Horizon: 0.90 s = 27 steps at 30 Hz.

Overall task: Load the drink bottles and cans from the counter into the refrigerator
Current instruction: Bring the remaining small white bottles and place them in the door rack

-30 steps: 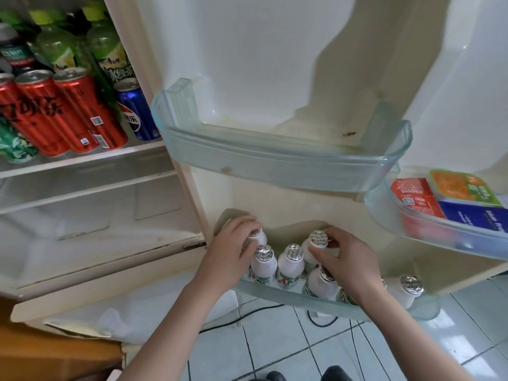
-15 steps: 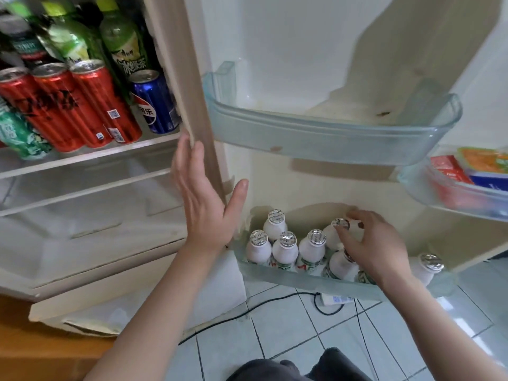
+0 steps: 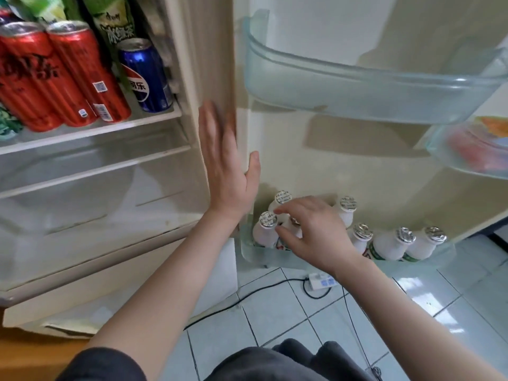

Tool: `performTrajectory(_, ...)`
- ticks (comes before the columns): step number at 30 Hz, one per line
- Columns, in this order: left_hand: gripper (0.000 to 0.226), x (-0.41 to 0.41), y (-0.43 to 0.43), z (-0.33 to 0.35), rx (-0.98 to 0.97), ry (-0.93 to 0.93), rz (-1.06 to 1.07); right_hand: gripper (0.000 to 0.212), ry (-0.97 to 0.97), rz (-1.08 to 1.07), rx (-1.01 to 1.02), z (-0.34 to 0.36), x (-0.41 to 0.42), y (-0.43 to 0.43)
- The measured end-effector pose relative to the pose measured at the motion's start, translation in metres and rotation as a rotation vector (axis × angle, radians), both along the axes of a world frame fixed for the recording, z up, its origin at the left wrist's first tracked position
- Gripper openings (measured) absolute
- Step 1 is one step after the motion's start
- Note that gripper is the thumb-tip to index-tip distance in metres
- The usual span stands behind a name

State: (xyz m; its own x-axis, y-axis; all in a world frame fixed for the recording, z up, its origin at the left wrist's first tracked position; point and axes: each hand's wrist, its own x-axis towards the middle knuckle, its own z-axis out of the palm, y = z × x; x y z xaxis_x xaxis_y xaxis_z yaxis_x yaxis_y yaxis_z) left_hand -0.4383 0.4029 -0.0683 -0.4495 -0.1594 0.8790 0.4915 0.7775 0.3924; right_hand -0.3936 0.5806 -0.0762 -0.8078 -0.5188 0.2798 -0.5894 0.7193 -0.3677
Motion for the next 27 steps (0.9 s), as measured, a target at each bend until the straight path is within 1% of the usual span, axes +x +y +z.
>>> performTrajectory(2, 0.061, 0.001, 0.001, 0.002, 0.013, -0.003, -0.007, 0.031, -0.025, 0.03, 0.075, -0.004, -0.003, -0.007)
performTrajectory(5, 0.061, 0.001, 0.003, 0.003, 0.02, -0.01, -0.014, 0.039, -0.035, 0.015, 0.158, -0.011, -0.008, -0.015)
performTrajectory(8, 0.062, 0.001, 0.001, 0.002, 0.027, -0.022, -0.005, 0.036, -0.009, -0.023, 0.116, -0.018, -0.011, -0.021)
performTrajectory(11, 0.061, 0.0, 0.0, 0.001, 0.019, -0.026, 0.003, 0.032, -0.002, -0.007, 0.089, -0.02, -0.014, -0.02)
performTrajectory(16, 0.058, -0.002, -0.001, -0.002, 0.005, -0.004, 0.009, 0.033, -0.116, 0.056, 0.052, -0.016, -0.016, -0.017)
performTrajectory(19, 0.06, -0.003, -0.002, -0.002, 0.001, 0.004, 0.021, 0.035, -0.178, 0.083, 0.042, -0.017, -0.016, -0.017)
performTrajectory(22, 0.062, -0.003, -0.002, -0.002, -0.004, -0.001, 0.026, 0.037, -0.203, 0.085, 0.052, -0.016, -0.016, -0.016)
performTrajectory(27, 0.061, -0.004, -0.003, -0.003, -0.003, 0.005, 0.02, 0.037, -0.187, 0.052, 0.042, -0.017, -0.015, -0.017)
